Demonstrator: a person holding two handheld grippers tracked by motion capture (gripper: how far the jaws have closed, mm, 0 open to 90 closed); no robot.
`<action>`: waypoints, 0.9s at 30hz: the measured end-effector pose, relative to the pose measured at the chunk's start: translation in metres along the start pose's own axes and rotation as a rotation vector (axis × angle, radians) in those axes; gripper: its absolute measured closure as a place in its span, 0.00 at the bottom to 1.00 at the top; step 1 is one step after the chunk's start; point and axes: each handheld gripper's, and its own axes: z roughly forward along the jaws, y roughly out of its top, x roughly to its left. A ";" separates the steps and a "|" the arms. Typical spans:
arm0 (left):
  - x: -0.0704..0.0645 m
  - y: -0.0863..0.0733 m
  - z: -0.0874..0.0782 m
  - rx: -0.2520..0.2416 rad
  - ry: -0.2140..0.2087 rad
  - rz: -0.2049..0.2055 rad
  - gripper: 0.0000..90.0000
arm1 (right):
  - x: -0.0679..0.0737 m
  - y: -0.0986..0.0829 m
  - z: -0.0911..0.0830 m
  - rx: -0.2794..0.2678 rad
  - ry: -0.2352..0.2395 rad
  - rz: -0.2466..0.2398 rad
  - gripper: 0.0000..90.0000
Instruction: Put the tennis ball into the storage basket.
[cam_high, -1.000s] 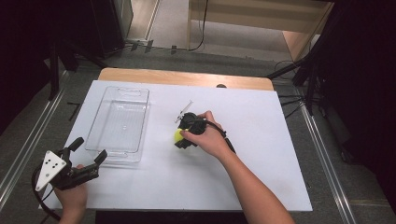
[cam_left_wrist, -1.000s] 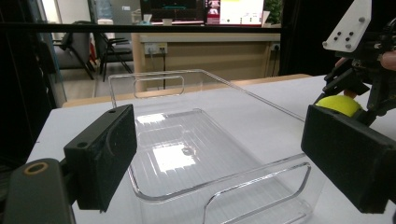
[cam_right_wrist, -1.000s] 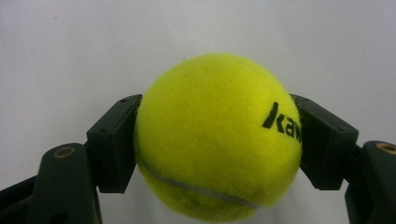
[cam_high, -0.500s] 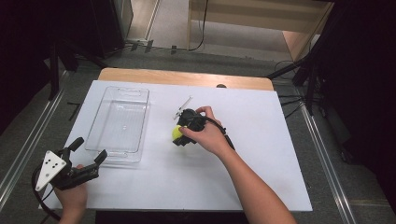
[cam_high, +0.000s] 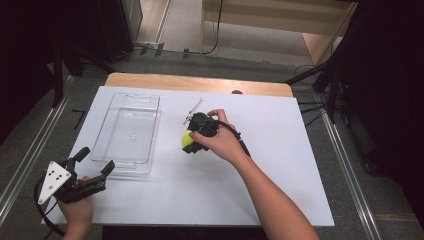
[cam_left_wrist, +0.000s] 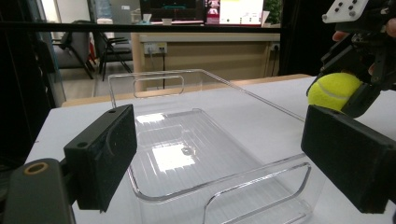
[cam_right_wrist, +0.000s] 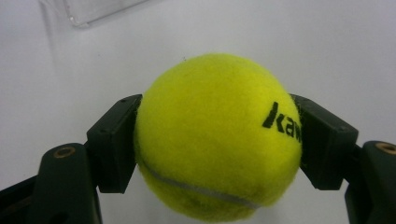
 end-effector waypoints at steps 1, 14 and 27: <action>0.000 0.000 0.000 -0.001 -0.001 0.000 0.12 | 0.000 0.001 -0.001 0.004 -0.003 -0.007 0.26; 0.000 0.000 0.000 0.000 -0.004 0.000 0.12 | 0.002 0.015 -0.009 -0.004 0.008 -0.034 0.26; 0.000 0.000 0.000 0.000 -0.005 -0.002 0.12 | 0.007 0.030 -0.011 -0.009 0.020 -0.063 0.26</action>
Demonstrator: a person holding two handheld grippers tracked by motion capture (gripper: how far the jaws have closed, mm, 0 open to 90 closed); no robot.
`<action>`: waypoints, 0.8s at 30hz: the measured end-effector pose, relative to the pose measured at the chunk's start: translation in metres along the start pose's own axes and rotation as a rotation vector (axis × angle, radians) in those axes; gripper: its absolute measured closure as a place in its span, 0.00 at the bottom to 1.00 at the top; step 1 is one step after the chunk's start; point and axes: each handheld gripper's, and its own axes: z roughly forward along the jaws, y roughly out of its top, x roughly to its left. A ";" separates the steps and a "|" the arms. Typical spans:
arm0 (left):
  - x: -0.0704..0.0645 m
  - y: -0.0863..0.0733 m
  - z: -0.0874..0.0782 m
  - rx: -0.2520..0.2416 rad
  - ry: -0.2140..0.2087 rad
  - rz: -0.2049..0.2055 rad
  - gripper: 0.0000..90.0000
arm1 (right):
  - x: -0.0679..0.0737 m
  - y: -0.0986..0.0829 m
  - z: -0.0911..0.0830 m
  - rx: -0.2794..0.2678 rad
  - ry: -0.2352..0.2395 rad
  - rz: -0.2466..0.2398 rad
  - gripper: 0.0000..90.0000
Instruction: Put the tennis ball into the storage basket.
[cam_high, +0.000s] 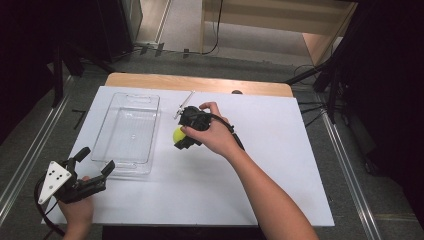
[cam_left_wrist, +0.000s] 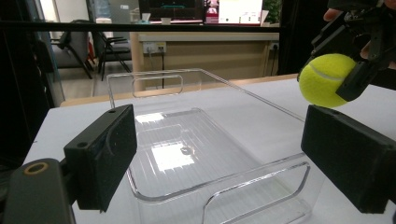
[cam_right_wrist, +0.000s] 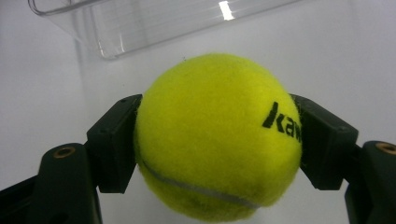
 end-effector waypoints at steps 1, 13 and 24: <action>0.000 0.000 0.000 0.000 0.000 0.000 0.12 | 0.000 0.000 0.000 0.000 0.000 0.000 0.26; 0.000 0.000 0.000 0.002 -0.005 0.000 0.12 | 0.004 0.012 -0.002 -0.001 0.011 -0.010 0.26; 0.000 0.000 0.000 0.003 -0.006 -0.001 0.12 | 0.008 0.023 -0.003 -0.001 0.017 -0.025 0.26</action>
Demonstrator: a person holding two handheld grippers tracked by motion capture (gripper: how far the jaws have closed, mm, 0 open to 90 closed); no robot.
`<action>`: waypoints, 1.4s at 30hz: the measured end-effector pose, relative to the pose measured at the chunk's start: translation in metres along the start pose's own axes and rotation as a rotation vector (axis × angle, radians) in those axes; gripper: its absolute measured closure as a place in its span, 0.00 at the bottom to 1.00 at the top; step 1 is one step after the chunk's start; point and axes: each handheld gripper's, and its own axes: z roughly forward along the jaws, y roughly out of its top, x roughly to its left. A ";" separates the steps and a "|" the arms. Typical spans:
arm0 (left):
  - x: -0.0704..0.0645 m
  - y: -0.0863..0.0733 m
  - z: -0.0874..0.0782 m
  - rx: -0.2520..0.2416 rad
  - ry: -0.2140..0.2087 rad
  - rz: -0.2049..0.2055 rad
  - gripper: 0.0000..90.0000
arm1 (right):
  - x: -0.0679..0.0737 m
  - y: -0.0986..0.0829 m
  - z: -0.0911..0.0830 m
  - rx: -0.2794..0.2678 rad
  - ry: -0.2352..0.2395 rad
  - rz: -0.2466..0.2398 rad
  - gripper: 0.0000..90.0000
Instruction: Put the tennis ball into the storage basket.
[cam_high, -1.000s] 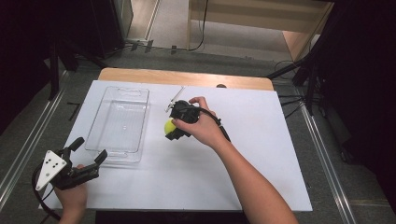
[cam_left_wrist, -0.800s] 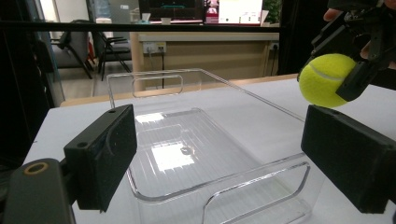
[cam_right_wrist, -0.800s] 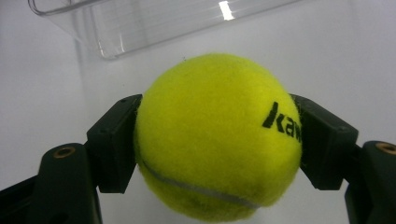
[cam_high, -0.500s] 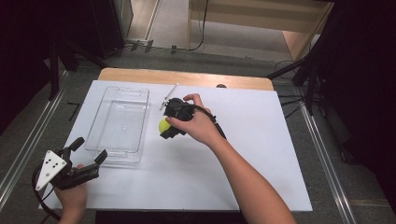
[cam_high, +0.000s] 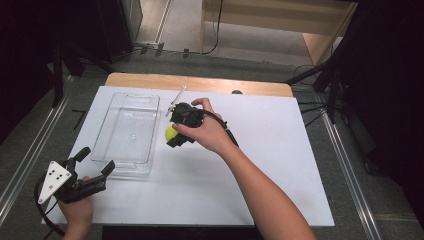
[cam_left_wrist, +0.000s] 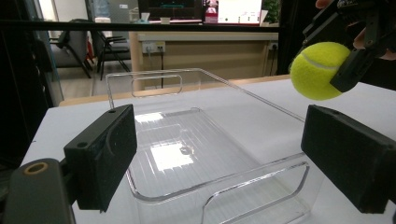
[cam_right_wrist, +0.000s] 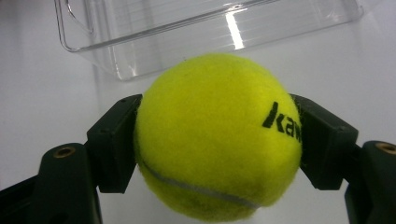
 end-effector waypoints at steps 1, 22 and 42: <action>0.000 0.000 0.000 -0.001 0.000 0.000 0.12 | 0.000 0.001 0.000 -0.001 -0.002 -0.007 0.26; 0.000 0.000 0.000 0.001 -0.002 -0.005 0.12 | 0.010 0.029 0.000 -0.016 0.030 -0.034 0.26; 0.001 0.000 0.001 0.002 -0.006 -0.005 0.12 | 0.019 0.050 0.007 -0.017 0.050 -0.073 0.26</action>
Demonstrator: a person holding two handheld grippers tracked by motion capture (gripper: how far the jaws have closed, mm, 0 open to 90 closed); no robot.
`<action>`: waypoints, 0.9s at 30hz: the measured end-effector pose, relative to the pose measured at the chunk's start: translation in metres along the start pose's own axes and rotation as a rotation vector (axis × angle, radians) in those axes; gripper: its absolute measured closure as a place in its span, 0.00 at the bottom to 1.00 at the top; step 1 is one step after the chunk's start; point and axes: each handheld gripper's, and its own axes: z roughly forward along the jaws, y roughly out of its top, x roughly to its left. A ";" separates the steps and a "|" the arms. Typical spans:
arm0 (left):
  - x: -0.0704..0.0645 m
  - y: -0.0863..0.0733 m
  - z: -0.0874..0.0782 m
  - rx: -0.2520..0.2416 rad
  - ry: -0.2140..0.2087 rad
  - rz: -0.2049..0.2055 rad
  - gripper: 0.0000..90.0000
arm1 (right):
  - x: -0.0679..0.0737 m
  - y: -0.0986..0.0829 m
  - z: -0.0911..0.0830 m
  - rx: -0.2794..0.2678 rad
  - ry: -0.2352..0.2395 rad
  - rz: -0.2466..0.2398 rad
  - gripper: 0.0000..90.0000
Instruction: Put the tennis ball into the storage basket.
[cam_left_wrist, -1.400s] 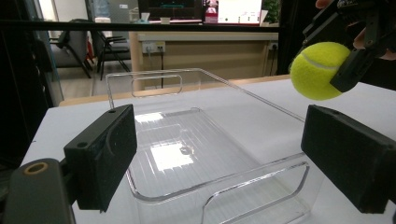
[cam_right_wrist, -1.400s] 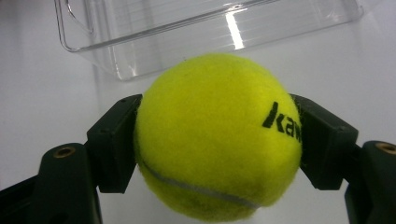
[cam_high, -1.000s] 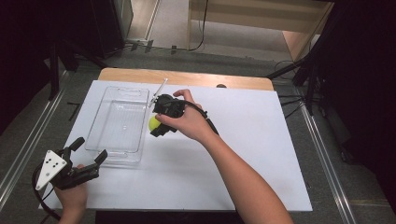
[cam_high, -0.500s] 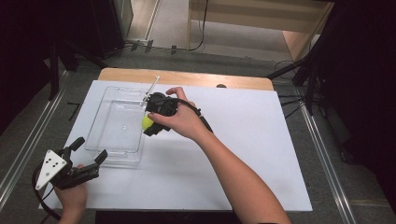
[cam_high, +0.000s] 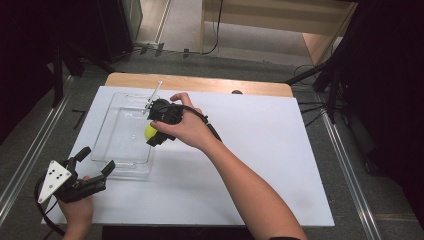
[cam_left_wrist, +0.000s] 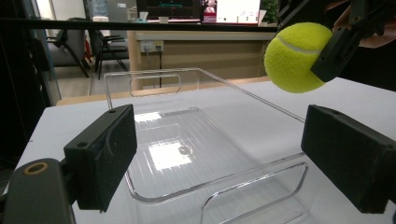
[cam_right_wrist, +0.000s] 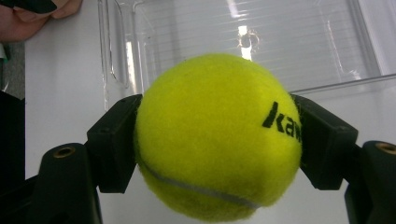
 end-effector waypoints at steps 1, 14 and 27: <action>0.000 0.000 0.000 0.001 0.001 0.000 0.12 | 0.000 0.001 0.000 0.003 0.000 -0.004 0.26; 0.000 0.000 0.000 -0.002 0.000 -0.003 0.12 | 0.007 0.013 0.008 0.010 0.013 -0.021 0.26; 0.001 0.000 0.000 -0.001 -0.002 -0.002 0.12 | 0.012 0.024 0.020 0.017 0.023 -0.043 0.26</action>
